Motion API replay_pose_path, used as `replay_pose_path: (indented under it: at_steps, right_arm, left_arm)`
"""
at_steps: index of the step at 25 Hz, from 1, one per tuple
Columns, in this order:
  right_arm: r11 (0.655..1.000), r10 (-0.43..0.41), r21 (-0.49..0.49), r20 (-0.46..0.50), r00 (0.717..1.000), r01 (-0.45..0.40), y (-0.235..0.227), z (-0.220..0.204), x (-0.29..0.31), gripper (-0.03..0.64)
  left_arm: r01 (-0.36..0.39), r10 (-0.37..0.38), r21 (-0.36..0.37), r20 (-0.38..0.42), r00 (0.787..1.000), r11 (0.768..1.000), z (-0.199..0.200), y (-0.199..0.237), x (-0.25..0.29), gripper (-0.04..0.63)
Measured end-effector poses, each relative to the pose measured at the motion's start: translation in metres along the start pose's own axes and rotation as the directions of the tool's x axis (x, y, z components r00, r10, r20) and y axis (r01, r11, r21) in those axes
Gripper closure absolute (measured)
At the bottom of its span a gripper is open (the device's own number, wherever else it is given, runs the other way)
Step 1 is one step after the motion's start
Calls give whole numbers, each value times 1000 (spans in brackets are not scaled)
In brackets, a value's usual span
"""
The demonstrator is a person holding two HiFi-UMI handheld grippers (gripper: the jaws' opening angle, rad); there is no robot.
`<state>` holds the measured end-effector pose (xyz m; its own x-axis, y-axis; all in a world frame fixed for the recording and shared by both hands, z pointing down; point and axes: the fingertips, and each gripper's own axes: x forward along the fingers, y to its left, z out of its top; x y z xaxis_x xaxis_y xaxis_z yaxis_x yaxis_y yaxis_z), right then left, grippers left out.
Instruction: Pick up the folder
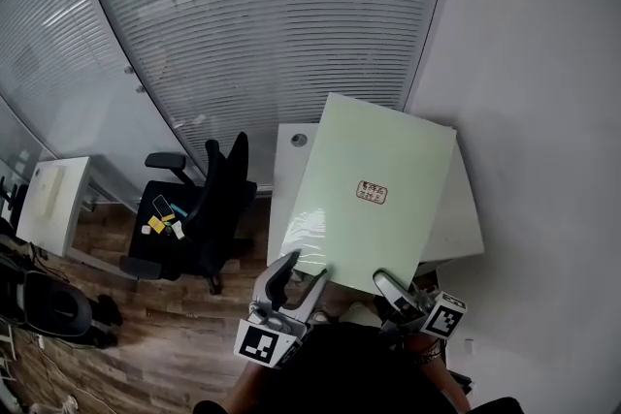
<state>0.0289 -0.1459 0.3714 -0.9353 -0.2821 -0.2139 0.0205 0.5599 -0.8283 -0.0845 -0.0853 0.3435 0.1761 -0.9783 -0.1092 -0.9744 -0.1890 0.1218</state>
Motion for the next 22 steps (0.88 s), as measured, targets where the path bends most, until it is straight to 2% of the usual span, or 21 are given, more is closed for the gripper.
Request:
replay_pose_path:
  at_steps: [10, 22]
  right_arm:
    - [992, 19, -125, 15, 1000, -17, 28, 15, -7, 316]
    - [985, 64, -161, 10, 998, -62, 31, 17, 2, 316]
  left_arm:
    - [17, -18, 25, 40, 999, 1000, 18, -16, 3, 370]
    - [-16, 12, 46, 78, 997, 999, 24, -12, 5, 370]
